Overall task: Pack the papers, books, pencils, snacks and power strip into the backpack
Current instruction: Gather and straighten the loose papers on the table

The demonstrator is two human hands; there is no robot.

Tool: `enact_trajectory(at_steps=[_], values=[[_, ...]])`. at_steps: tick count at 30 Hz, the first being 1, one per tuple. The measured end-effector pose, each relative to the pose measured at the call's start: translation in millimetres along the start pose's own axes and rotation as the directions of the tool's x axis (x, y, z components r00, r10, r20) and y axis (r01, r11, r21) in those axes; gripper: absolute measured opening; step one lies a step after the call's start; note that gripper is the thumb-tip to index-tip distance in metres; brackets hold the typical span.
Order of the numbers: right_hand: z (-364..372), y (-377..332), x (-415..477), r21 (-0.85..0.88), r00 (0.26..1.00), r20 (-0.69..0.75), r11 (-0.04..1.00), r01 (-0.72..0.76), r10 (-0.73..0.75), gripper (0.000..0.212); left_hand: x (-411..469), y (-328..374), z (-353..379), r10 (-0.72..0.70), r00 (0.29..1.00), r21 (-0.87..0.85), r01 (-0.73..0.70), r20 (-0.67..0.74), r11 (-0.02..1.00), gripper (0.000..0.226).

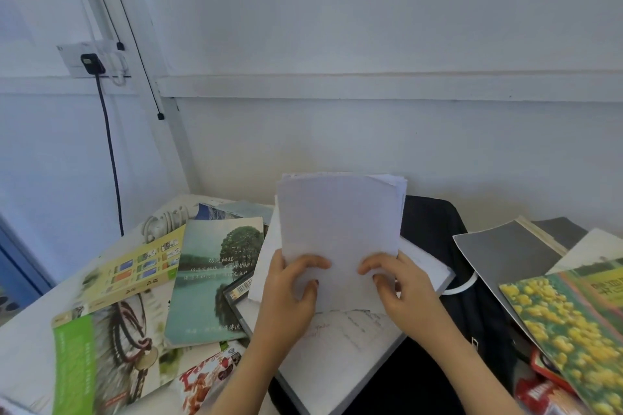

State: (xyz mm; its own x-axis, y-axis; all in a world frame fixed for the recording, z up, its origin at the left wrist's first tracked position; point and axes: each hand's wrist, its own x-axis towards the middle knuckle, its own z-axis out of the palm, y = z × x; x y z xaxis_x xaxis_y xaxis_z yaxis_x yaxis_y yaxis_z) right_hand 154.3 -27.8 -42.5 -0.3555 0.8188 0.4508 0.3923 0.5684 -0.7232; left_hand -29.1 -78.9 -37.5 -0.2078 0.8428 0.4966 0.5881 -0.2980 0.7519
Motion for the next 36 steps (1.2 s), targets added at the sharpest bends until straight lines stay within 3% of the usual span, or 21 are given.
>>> enact_trajectory(at_steps=[8, 18, 27, 32, 36], values=[[-5.8, 1.7, 19.0, -0.023, 0.972, 0.049, 0.974, -0.227, 0.228, 0.041, 19.8, -3.3, 14.0, -0.153, 0.982, 0.097, 0.143, 0.115, 0.985, 0.048], [-3.8, 14.1, 57.3, -0.18, 0.887, 0.119, 0.889, -0.422, 0.445, 0.034, 58.6, -9.3, 29.6, -0.409, 0.886, 0.303, 0.337, 0.218, 0.892, 0.055], [-0.1, 22.4, 69.0, -0.089, 0.814, 0.086, 0.819, -0.567, 0.574, 0.032, 65.7, -5.5, 32.5, -0.505, 0.832, 0.101, 0.496, 0.227, 0.862, 0.045], [-2.4, 25.5, 68.3, -0.077, 0.814, 0.072, 0.817, -0.571, 0.576, 0.032, 68.8, -2.8, 32.5, -0.58, 0.779, -0.12, 0.617, 0.239, 0.778, 0.04], [-2.2, 25.7, 65.4, -0.07, 0.818, 0.069, 0.821, -0.567, 0.571, 0.028, 74.6, -0.1, 29.6, -0.652, 0.695, -0.246, 0.718, 0.303, 0.651, 0.038]])
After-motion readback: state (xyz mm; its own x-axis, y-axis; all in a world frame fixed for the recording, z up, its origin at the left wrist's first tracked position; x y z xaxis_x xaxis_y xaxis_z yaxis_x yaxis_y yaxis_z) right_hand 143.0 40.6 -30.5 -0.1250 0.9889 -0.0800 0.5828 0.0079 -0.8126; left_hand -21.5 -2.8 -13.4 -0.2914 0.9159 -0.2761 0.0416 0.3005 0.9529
